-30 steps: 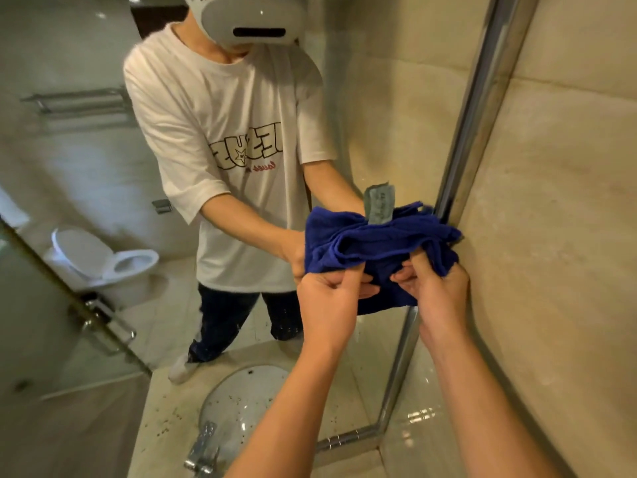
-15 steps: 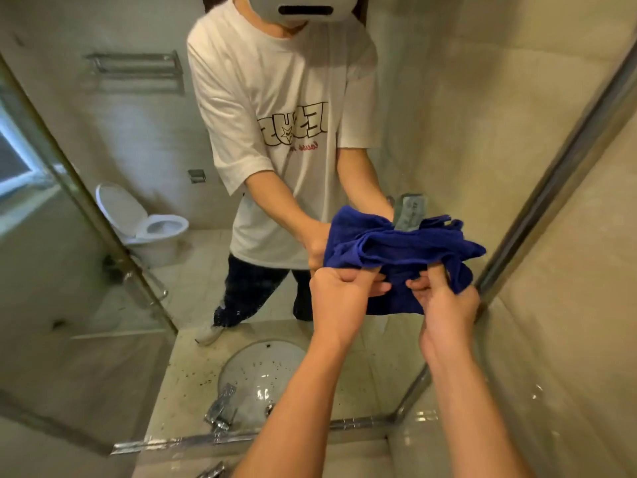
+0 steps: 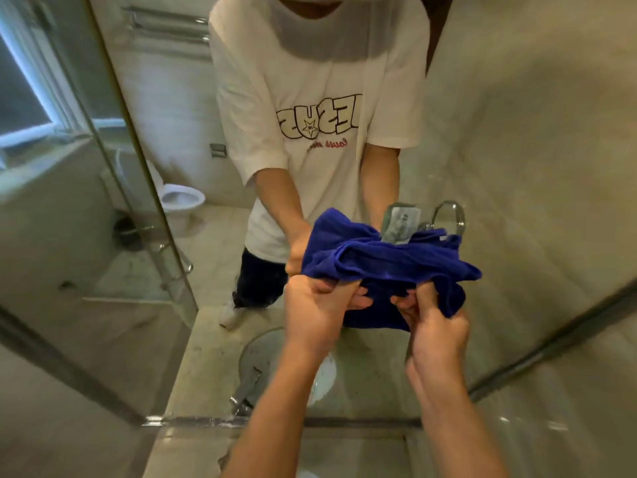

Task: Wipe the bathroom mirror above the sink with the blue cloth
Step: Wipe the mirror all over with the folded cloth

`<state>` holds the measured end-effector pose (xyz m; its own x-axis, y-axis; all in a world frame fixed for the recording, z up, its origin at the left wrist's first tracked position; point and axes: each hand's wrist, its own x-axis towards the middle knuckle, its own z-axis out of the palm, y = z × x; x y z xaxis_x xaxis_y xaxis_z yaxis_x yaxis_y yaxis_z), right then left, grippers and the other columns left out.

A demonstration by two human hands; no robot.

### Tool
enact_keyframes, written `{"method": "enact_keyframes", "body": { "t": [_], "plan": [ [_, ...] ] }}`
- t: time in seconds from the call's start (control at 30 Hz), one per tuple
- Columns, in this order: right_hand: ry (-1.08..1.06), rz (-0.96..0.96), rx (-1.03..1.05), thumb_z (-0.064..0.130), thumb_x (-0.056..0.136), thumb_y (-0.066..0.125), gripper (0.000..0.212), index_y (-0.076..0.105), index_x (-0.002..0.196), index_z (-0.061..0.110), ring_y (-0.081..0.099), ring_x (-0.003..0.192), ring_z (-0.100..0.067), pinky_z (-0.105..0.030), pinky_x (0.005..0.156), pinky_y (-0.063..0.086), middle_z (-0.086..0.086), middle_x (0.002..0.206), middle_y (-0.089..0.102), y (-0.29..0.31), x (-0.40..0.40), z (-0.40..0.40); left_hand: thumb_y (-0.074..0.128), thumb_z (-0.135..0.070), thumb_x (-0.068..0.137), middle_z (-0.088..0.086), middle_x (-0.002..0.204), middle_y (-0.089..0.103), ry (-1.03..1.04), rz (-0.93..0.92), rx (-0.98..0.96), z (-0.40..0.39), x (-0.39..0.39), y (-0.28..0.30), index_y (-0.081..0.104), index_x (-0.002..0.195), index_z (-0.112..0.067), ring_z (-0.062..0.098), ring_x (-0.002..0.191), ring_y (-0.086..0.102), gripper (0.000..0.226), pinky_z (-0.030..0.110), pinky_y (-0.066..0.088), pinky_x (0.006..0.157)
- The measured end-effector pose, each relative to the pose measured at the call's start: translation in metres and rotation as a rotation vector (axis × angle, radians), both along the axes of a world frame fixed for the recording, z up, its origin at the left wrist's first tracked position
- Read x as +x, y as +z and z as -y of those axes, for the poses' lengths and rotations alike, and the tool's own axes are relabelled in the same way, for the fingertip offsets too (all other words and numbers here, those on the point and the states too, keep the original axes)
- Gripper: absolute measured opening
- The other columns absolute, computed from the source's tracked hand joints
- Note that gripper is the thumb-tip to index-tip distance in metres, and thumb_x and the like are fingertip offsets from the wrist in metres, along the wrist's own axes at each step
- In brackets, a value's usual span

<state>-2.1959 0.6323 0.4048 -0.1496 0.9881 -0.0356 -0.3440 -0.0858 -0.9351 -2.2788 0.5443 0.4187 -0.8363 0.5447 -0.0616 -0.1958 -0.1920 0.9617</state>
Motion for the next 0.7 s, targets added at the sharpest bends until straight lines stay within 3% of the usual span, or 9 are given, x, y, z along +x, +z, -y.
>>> {"method": "enact_keyframes", "body": {
  "t": [0.1,0.23,0.43,0.6,0.7],
  "plan": [
    [0.019,-0.005,-0.012,0.011,0.092,0.063,0.012,0.059,0.082,0.017,0.060,0.052,-0.010,-0.023,0.057,0.054,-0.001,0.067,0.063,0.002,-0.028,0.034,0.071,-0.005,0.085,0.005,0.056,0.070,0.008,-0.025,0.011,0.034,-0.026,-0.001,0.070,0.056,-0.014,0.018,0.051,0.069,0.030,0.028,0.059,0.057],
    [0.053,0.006,-0.003,0.008,0.094,0.059,0.024,0.055,0.071,0.013,0.059,0.048,-0.010,-0.024,0.061,0.053,0.004,0.049,0.060,0.000,-0.071,0.085,0.070,-0.007,0.086,0.010,0.059,0.071,0.027,-0.015,0.015,0.086,-0.070,-0.007,0.072,0.053,-0.017,0.022,0.055,0.071,0.035,0.030,0.060,0.062],
    [0.094,-0.036,-0.026,0.008,0.095,0.057,0.025,0.055,0.072,0.016,0.058,0.051,-0.009,-0.024,0.063,0.052,0.006,0.050,0.059,0.001,-0.119,0.150,0.070,-0.003,0.085,0.004,0.058,0.071,0.017,-0.030,-0.020,0.143,-0.120,-0.009,0.072,0.054,-0.020,0.022,0.056,0.072,0.035,0.028,0.058,0.058],
    [0.164,0.014,-0.027,0.007,0.094,0.058,0.039,0.063,0.058,0.021,0.061,0.061,-0.018,-0.036,0.076,0.054,0.001,0.053,0.060,-0.001,-0.156,0.200,0.070,-0.007,0.086,0.006,0.058,0.072,0.079,-0.075,-0.058,0.193,-0.160,-0.013,0.073,0.050,-0.022,0.025,0.057,0.072,0.039,0.034,0.060,0.062],
    [0.199,0.030,-0.038,0.007,0.093,0.058,0.027,0.062,0.067,0.017,0.063,0.063,-0.018,-0.039,0.079,0.055,-0.001,0.056,0.061,-0.004,-0.179,0.229,0.068,-0.005,0.086,0.007,0.056,0.070,0.141,-0.085,-0.044,0.223,-0.182,-0.016,0.072,0.054,-0.019,0.024,0.054,0.071,0.035,0.029,0.059,0.058]
  ]
}}
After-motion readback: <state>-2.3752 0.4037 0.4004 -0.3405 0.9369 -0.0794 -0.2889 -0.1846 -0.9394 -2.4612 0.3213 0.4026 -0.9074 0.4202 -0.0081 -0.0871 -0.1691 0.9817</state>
